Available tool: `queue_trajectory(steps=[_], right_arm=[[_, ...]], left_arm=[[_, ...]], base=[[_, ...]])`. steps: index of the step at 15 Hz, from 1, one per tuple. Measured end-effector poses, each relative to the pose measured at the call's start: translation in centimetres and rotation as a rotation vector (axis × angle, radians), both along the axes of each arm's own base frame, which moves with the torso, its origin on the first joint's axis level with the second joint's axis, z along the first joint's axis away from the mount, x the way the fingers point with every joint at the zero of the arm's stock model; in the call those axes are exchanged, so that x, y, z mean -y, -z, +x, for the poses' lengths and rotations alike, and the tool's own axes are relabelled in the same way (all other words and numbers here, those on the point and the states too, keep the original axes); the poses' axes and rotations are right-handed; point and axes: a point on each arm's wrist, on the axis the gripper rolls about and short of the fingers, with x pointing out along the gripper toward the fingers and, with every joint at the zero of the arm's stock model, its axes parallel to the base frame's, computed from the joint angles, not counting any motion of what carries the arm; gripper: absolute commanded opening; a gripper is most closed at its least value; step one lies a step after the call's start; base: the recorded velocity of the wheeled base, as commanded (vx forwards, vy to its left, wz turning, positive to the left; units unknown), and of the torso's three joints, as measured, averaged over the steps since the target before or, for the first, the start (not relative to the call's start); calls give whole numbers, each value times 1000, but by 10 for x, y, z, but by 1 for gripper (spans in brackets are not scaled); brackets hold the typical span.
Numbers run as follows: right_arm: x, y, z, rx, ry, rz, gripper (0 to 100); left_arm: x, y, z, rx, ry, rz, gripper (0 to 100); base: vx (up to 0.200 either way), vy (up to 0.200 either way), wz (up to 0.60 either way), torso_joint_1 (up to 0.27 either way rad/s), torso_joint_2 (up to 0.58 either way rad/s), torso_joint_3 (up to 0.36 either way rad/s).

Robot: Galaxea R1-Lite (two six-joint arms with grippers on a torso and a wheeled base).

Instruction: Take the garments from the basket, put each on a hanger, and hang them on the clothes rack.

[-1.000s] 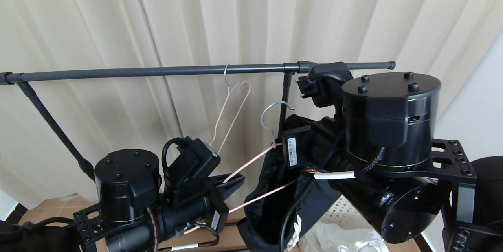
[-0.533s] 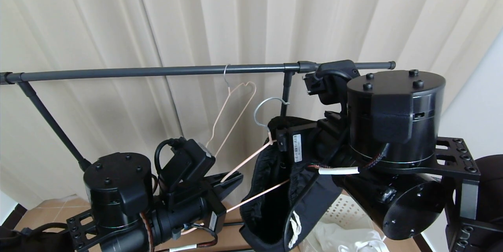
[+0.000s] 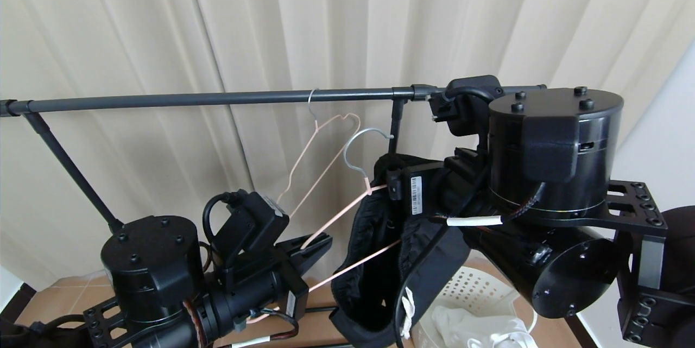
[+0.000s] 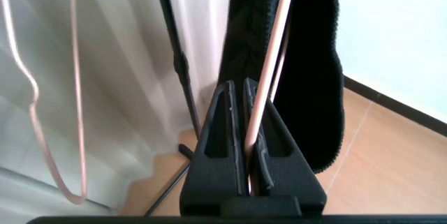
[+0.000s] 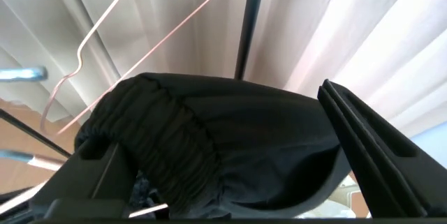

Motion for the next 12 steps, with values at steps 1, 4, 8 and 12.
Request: queue_trajectory(steps=[1,4,8,12], right_arm=[[0,0,0,-1,0,-2,100],[1,3,0,-5,-1,-9,100],[1,2,-2,-5,-5,-12,100],[3,-2,-3,0,-13,-25,100]], left_arm=[[0,-1,1,5,-22,-15,0],[1,-1,4,8,-48,-32,0],[1,1,8,20,-57,-43,0],[2,7,12,20,-84,-38,0]], base=[[0,0,0,0,0,0],[0,0,0,0,0,0],[0,0,0,0,0,0],[0,0,0,0,0,0]])
